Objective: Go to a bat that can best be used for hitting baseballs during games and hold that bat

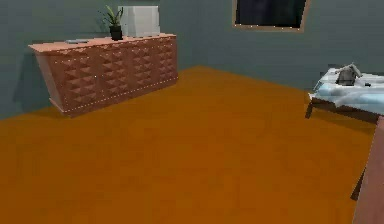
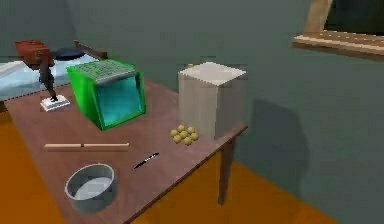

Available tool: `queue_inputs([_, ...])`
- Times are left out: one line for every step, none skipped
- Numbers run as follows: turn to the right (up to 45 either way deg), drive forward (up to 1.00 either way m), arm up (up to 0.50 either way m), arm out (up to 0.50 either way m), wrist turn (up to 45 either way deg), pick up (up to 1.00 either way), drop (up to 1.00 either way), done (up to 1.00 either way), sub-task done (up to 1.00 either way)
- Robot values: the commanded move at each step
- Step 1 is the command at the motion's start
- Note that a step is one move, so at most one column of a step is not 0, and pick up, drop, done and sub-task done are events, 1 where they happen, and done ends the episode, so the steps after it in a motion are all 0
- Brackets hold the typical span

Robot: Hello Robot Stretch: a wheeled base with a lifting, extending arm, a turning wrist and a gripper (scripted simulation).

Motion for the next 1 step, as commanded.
queue_inputs([-21.0, 0.00, 0.00, 0.00, 0.0, 0.00, 0.00, 0.00, 0.00])
